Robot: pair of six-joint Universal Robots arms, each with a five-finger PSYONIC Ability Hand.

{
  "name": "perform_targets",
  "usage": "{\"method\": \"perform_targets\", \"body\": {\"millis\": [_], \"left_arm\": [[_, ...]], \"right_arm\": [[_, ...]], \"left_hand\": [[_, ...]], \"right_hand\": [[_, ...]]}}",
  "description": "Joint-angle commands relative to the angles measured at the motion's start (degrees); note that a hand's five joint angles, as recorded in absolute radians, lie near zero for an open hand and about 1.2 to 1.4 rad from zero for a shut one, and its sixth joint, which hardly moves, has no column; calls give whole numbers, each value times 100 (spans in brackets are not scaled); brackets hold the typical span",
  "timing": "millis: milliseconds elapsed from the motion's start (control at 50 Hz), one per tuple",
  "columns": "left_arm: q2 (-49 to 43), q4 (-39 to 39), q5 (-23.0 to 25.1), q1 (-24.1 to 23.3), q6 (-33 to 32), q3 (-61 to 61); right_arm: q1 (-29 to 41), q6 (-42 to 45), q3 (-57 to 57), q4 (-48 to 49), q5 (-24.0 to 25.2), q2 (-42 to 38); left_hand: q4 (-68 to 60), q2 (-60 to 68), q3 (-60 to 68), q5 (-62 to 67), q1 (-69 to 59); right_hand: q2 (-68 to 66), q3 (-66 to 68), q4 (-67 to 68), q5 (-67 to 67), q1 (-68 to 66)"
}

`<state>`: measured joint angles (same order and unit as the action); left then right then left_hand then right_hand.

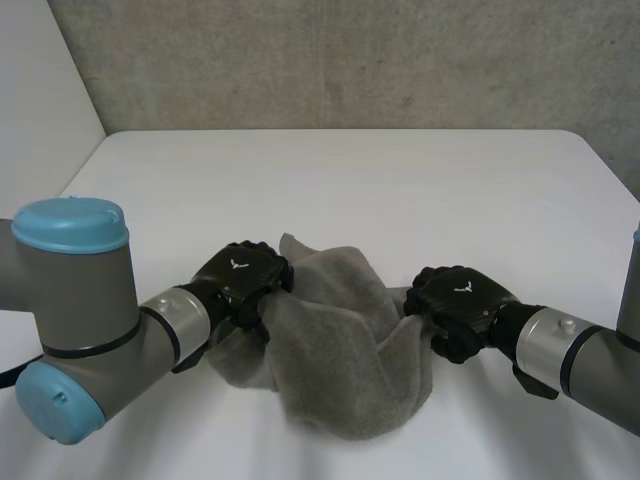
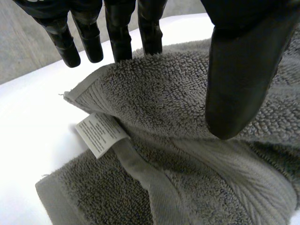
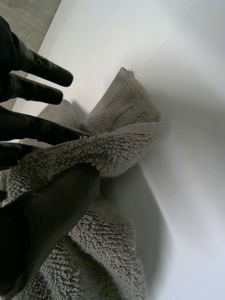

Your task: Fold the towel.

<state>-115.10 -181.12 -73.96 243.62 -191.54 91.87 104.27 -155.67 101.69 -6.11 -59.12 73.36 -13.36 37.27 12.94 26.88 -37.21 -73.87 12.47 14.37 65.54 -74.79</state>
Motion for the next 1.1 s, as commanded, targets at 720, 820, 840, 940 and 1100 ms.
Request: {"method": "perform_targets", "body": {"millis": [720,820,840,940,1100], "left_arm": [[2194,-3087,-375,660,196,-216],[1826,-3123,-330,871,169,629],[1824,-3122,-330,871,169,631],[1096,-3087,-330,854,143,1061],[314,-3026,-348,792,-225,1193]], "right_arm": [[137,-1606,-2698,1710,-706,969],[146,-528,-1619,1737,-679,908],[146,-525,-1617,1736,-679,908],[120,-42,-1098,1736,-679,662],[137,55,-307,1816,-697,-33]], "left_hand": [[336,4273,-294,4312,-4279],[336,4273,-294,4312,-4279],[336,4273,-294,4312,-4279],[336,4273,-294,4312,-4279],[336,4273,-294,4312,-4279]], "right_hand": [[-613,-247,-437,446,-521],[-613,-247,-437,446,-521],[-613,-247,-437,446,-521],[-613,-247,-437,446,-521],[-613,-247,-437,446,-521]]}}
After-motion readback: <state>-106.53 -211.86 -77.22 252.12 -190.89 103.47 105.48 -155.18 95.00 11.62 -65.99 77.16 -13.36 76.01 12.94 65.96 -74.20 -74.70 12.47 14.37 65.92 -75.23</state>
